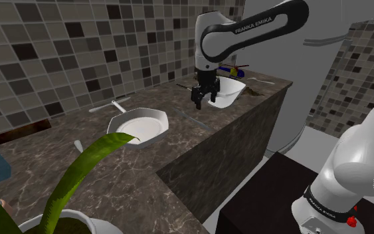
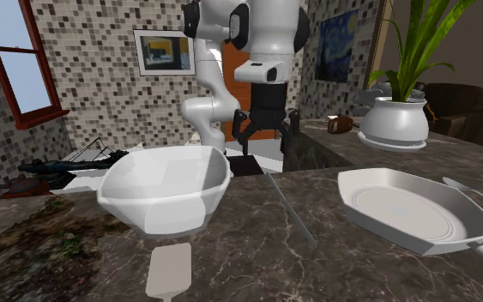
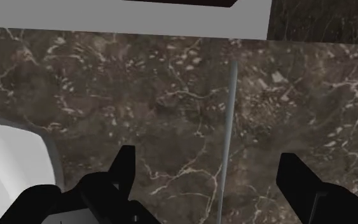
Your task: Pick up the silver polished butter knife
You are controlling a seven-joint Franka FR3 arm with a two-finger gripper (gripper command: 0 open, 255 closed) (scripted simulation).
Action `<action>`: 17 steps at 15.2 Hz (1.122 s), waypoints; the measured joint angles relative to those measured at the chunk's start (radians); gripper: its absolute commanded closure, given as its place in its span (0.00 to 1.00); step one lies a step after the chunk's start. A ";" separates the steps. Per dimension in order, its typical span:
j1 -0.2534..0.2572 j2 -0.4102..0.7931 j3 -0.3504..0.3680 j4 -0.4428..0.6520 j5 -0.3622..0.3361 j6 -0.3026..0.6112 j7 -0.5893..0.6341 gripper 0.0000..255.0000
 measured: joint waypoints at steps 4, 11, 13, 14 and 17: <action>0.013 0.144 0.016 0.109 0.001 0.027 0.025 0.00; 0.018 0.206 0.020 0.086 -0.002 0.110 0.035 0.00; 0.017 0.213 0.019 0.075 -0.004 0.127 0.033 1.00; 0.017 0.212 0.019 0.071 -0.003 0.131 0.032 1.00; 0.017 0.212 0.018 0.068 -0.003 0.133 0.032 1.00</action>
